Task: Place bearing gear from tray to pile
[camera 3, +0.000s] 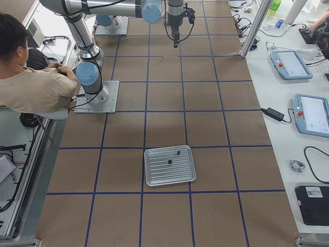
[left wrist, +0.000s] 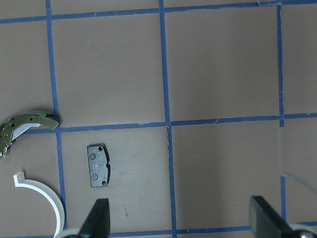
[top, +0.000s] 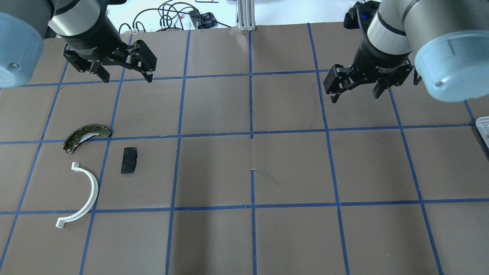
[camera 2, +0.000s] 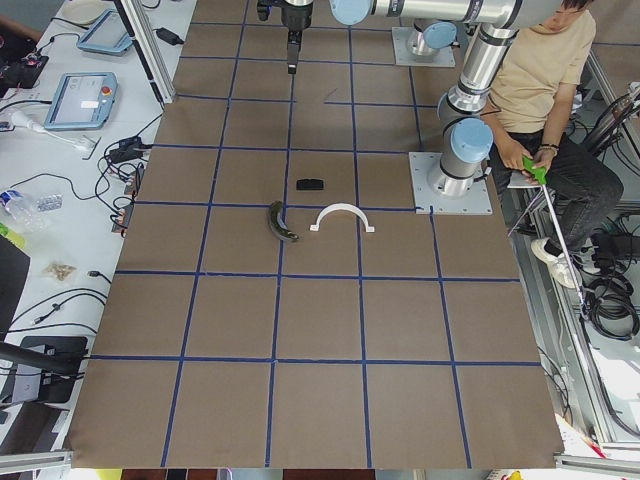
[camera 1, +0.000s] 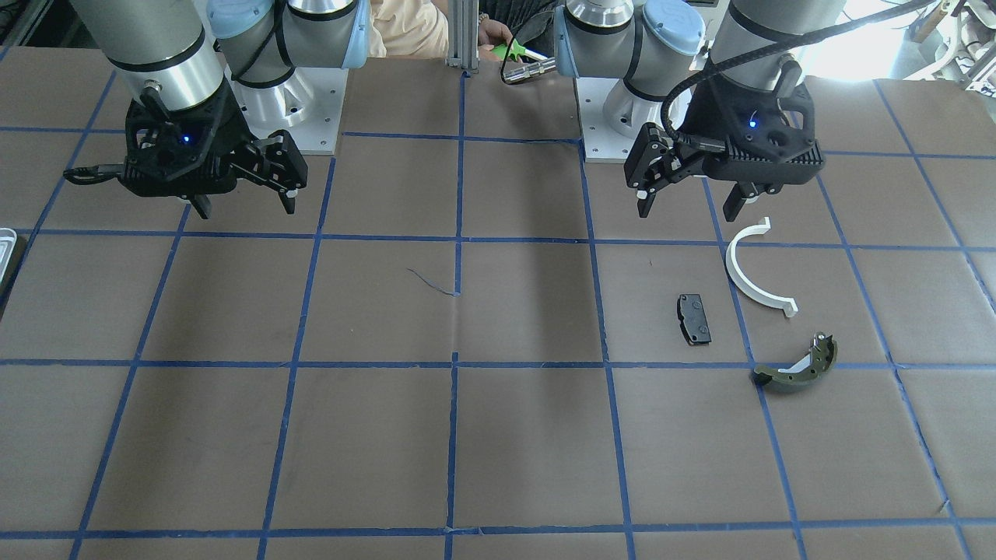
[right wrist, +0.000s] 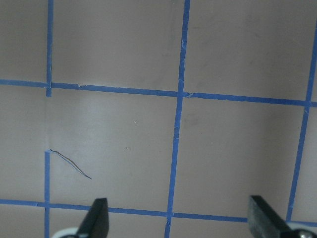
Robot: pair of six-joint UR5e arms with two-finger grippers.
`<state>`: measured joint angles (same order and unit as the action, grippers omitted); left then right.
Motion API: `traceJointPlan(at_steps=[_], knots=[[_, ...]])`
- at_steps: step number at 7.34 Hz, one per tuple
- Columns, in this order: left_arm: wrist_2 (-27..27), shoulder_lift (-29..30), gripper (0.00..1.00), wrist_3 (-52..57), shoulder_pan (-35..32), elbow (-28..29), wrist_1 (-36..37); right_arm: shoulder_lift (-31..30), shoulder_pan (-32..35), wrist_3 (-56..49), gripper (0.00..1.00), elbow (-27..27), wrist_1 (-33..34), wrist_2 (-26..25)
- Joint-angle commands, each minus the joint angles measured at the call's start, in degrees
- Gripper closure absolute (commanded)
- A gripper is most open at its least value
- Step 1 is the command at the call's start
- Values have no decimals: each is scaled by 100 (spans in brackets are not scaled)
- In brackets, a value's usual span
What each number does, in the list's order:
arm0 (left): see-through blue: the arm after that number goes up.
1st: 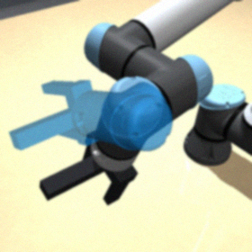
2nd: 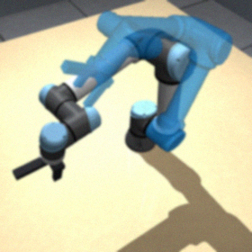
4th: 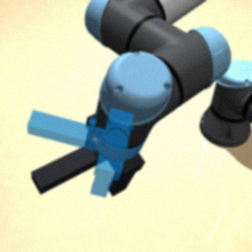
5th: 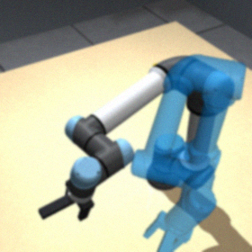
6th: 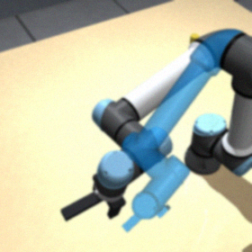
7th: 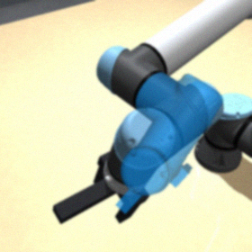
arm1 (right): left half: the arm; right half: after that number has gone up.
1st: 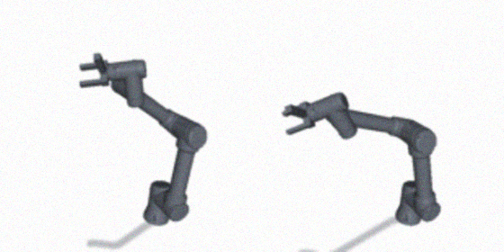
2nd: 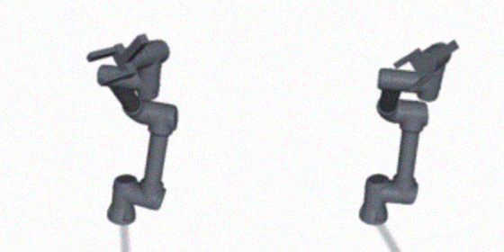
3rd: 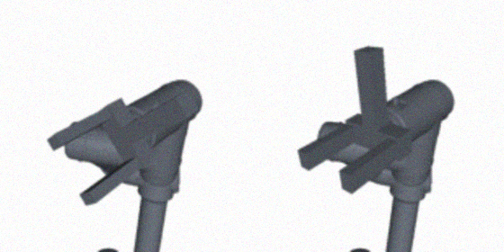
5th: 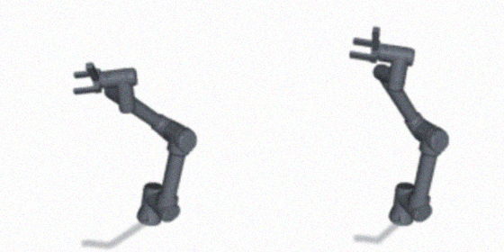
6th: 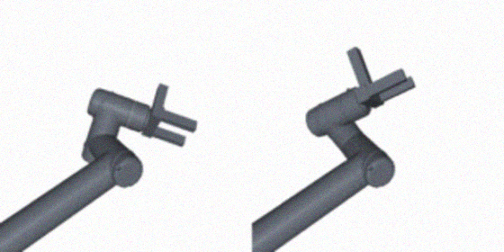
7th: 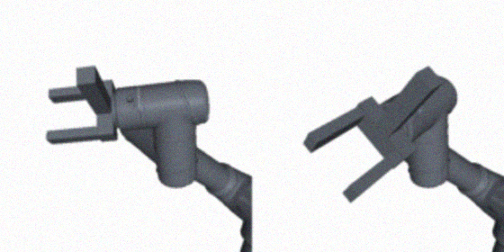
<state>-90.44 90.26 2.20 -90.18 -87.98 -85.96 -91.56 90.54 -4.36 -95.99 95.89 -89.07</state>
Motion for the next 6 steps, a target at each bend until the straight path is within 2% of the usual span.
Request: traceJointPlan(at_steps=[1, 4, 6], knots=[[0, 0, 0, 0, 0, 0, 0, -11, -27, -100, 0, -16, -184, -41], [0, -9, 0, 0, 0, 0, 0, 7, -158, 50, 0, -16, -290, 3], [9, 0, 0, 0, 0, 0, 0, -11, -849, -677, 0, -7, -246, -32]])
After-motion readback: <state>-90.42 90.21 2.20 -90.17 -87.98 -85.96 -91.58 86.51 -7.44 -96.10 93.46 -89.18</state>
